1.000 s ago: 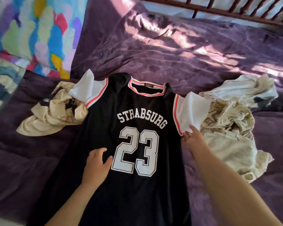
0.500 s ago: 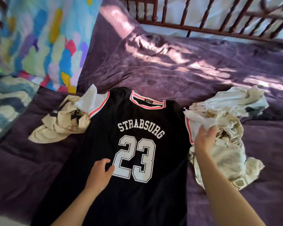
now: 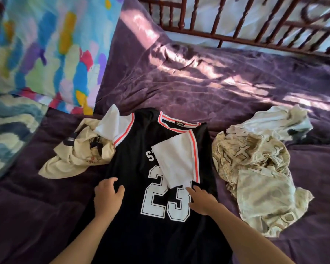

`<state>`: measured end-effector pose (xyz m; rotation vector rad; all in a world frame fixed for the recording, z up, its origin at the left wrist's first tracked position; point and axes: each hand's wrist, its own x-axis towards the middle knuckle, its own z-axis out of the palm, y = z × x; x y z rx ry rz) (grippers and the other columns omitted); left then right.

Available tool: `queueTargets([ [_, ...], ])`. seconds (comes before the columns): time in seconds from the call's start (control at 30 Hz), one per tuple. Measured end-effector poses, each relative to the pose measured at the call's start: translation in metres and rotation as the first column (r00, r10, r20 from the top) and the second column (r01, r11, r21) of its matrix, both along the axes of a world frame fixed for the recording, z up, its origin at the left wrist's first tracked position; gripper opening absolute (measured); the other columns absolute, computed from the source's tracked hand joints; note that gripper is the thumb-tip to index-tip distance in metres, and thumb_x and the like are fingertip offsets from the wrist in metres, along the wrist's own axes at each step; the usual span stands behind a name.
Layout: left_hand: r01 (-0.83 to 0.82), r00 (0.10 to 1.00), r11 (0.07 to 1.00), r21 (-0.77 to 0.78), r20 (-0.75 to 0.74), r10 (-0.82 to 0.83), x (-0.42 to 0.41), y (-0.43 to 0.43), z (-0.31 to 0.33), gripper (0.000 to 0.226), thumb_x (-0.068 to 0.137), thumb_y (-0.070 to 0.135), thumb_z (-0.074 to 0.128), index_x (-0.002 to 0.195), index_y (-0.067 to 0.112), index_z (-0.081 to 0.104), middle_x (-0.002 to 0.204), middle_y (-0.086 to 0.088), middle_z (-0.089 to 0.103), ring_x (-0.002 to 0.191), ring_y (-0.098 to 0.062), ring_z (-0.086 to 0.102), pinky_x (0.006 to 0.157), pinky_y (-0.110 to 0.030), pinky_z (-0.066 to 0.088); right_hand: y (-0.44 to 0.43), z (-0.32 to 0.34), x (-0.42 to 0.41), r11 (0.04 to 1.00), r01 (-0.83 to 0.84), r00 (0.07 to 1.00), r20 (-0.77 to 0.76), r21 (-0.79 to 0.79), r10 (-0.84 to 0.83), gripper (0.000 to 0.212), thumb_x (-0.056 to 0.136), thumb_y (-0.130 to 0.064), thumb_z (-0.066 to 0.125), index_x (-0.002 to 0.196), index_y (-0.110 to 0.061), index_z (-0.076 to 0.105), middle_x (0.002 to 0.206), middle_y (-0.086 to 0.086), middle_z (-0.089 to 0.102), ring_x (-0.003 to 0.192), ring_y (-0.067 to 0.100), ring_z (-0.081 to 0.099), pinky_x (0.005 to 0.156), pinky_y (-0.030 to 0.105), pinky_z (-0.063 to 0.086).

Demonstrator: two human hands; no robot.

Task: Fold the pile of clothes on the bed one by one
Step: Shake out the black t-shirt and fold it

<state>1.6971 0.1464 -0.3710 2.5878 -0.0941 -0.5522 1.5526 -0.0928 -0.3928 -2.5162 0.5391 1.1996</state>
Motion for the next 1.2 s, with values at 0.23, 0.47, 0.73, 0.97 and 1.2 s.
queueTargets([
  [0.23,-0.242,0.968,0.914,-0.326,-0.010,0.253,0.084,-0.016,0.008,0.031,0.091,0.011,0.054,0.118,-0.002,0.054,0.116,-0.012,0.057,0.111,-0.027,0.052,0.092,-0.036,0.040,0.027,0.021,0.068,0.996,0.033,0.984,0.173,0.087,-0.048,0.062,0.097,-0.027,0.042,0.150,-0.028,0.011,0.151,0.003,0.027,0.133,0.027,0.035,0.106,0.041,0.036],
  [0.47,-0.714,0.699,0.551,-0.432,-0.474,0.535,0.192,-0.057,-0.014,0.046,0.090,0.025,0.057,0.128,0.000,0.048,0.114,-0.015,0.056,0.106,-0.031,0.056,0.083,-0.038,0.048,0.036,0.024,0.126,0.986,0.125,0.954,0.260,0.111,-0.150,0.059,0.098,-0.028,0.041,0.149,-0.028,0.012,0.149,0.002,0.028,0.132,0.025,0.034,0.104,0.037,0.037],
  [0.73,-0.815,0.579,0.421,-0.399,-0.609,0.542,0.235,-0.061,-0.047,0.052,0.091,0.029,0.051,0.137,0.006,0.042,0.134,-0.015,0.050,0.119,-0.032,0.050,0.088,-0.035,0.043,0.038,0.009,0.129,0.960,0.244,0.927,0.257,0.137,-0.272,0.057,0.098,-0.027,0.040,0.148,-0.028,0.014,0.148,0.001,0.029,0.131,0.022,0.035,0.104,0.034,0.036],
  [0.97,0.620,0.764,0.650,-0.439,0.524,-0.376,0.134,-0.102,0.004,0.040,0.078,0.023,0.042,0.116,0.012,0.048,0.121,-0.022,0.057,0.114,-0.033,0.055,0.097,-0.037,0.042,0.014,-0.003,0.092,0.895,0.430,0.859,0.253,0.118,-0.446,0.055,0.098,-0.026,0.043,0.147,-0.023,0.019,0.148,0.003,0.031,0.134,0.020,0.034,0.105,0.031,0.034],
  [1.2,0.885,0.456,0.422,0.197,-0.182,-0.871,0.099,-0.105,-0.035,0.066,0.088,0.053,0.040,0.145,0.023,0.023,0.152,-0.002,0.020,0.141,-0.024,0.012,0.113,-0.048,0.010,-0.026,-0.002,0.063,0.837,0.546,0.802,0.268,0.032,-0.533,0.050,0.097,-0.026,0.044,0.144,-0.018,0.029,0.143,0.007,0.038,0.130,0.025,0.037,0.100,0.032,0.035],
])
